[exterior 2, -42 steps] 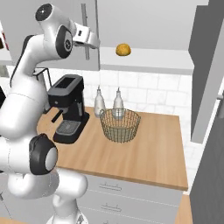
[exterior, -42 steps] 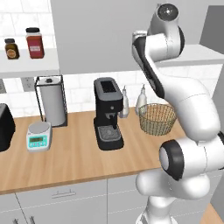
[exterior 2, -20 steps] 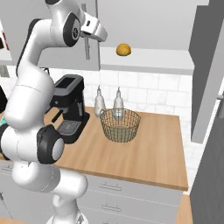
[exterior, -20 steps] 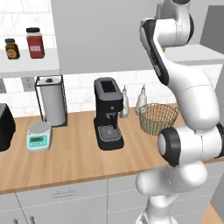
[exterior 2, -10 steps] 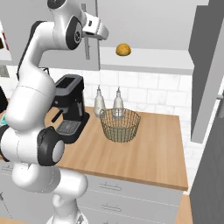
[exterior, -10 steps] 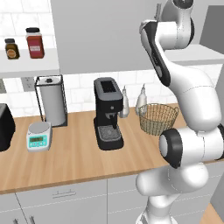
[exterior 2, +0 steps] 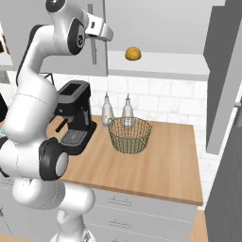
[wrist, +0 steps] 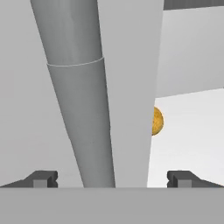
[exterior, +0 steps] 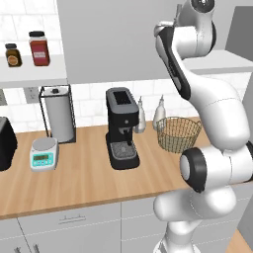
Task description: Open the cabinet, pick up the bread from the cabinet and place it in the basket. Then move the basket to the dining counter.
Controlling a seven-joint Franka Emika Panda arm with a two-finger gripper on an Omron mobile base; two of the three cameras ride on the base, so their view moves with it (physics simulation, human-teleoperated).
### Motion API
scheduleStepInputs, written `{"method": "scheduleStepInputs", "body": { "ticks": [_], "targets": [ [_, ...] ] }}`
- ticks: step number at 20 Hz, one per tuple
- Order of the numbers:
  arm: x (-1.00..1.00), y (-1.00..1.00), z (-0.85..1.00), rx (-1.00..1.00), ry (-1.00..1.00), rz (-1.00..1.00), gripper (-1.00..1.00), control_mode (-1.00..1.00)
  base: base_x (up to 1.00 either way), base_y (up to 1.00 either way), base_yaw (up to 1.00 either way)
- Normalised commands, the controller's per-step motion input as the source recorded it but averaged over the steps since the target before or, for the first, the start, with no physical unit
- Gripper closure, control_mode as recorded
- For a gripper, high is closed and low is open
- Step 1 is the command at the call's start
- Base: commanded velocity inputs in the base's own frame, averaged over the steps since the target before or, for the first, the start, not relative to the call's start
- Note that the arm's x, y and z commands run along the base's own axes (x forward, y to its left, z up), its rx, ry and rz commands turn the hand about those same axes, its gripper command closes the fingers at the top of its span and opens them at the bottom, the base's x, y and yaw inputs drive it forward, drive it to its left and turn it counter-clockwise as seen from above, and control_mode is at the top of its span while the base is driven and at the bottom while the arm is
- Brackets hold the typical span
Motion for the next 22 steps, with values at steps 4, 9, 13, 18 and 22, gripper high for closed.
{"method": "scheduleStepInputs", "body": {
  "ticks": [4, 9, 13, 18, 22],
  "targets": [
    [0.06, 0.0, 0.0, 0.0, -0.02, 0.0, -1.0, -1.0, 0.0, 0.0, 0.0],
    [0.33, 0.16, 0.0, 0.0, 0.0, 0.01, -1.0, -1.0, 0.0, 0.0, 0.0],
    [0.42, 0.09, 0.0, 0.0, 0.0, 0.05, -1.0, -1.0, 0.0, 0.0, 0.0],
    [0.39, 0.13, 0.0, 0.0, 0.0, 0.05, 1.0, -1.0, 0.0, 0.0, 0.0],
    [0.3, 0.04, 0.0, 0.0, -0.02, 0.04, 1.0, -1.0, 0.0, 0.0, 0.0]
  ]
}}
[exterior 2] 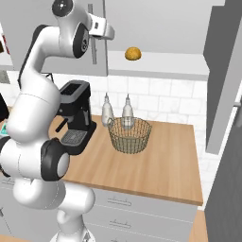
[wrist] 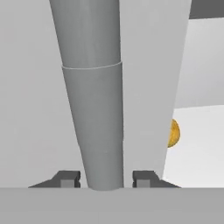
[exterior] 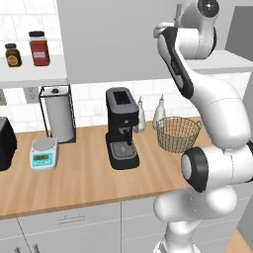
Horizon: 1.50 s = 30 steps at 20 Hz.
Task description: Open the cabinet, pick up the bread from the cabinet and place it in the basket. Then move the basket to the dining counter.
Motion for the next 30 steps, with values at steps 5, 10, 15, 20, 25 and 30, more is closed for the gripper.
{"method": "scheduleStepInputs", "body": {
  "ticks": [5, 10, 15, 20, 25, 30],
  "targets": [
    [0.17, 0.01, 0.0, 0.0, -0.02, 0.02, 1.0, -1.0, 0.0, 0.0, 0.0],
    [-0.14, 0.13, 0.0, -0.01, 0.0, -0.12, 1.0, -1.0, 0.0, 0.0, 0.0],
    [-0.69, 0.45, 0.0, -0.06, 0.01, -0.26, 1.0, -1.0, 0.0, 0.0, 0.0],
    [-1.0, 0.58, 0.0, -0.13, 0.0, -0.11, 1.0, -1.0, 0.0, 0.0, 0.0],
    [-1.0, 0.51, 0.21, -0.06, 0.0, -0.17, 1.0, -1.0, 0.0, 0.0, 0.0],
    [-1.0, 0.71, 0.23, -0.05, 0.0, -0.23, 1.0, -1.0, 0.0, 0.0, 0.0]
  ]
}}
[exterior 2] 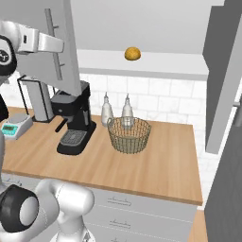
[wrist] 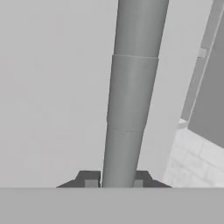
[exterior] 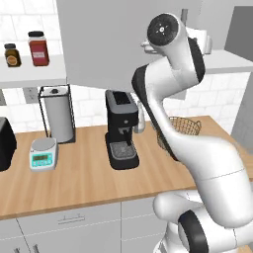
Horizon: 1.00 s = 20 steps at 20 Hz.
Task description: Open the cabinet, pick up the bread from the cabinet and place it in the basket. Then move the basket to the dining counter.
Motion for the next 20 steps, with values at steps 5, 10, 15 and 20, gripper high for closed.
{"method": "scheduleStepInputs", "body": {
  "ticks": [5, 10, 15, 20],
  "targets": [
    [-1.0, 0.77, 0.23, -0.04, 0.0, -0.25, 1.0, -1.0, 0.0, 0.0, 0.0],
    [-1.0, 0.67, 0.18, -0.02, 0.0, -0.25, 1.0, -1.0, 0.0, 0.0, 0.0],
    [-0.56, 0.43, 0.0, -0.09, 0.07, -0.29, 1.0, -1.0, 0.0, 0.0, 0.0],
    [-0.36, 0.2, 0.0, -0.05, 0.01, -0.24, -1.0, -1.0, 0.0, 0.0, 0.0]
  ]
}}
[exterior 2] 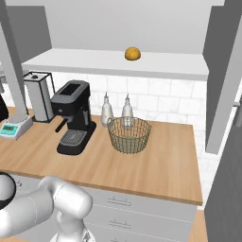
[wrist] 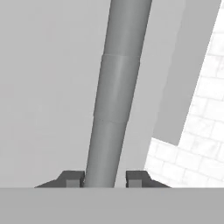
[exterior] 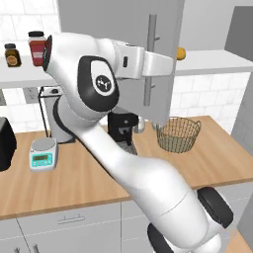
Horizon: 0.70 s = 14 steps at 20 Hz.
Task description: Open the cabinet, pick up the bread from the cabinet and place it in the basket. Then move the basket to the dining counter.
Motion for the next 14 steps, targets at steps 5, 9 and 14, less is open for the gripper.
{"method": "scheduleStepInputs", "body": {
  "ticks": [5, 9, 14],
  "targets": [
    [-0.3, 0.0, 0.0, 0.0, -0.01, -0.13, -1.0, -1.0, 0.0, 0.0, 0.0],
    [-0.27, -0.01, -0.04, 0.04, -0.13, 0.0, -1.0, -1.0, 0.0, 0.0, 0.0],
    [-0.61, -0.16, -0.04, 0.06, -0.19, 0.09, -1.0, -1.0, 0.0, 0.0, 0.0]
  ]
}}
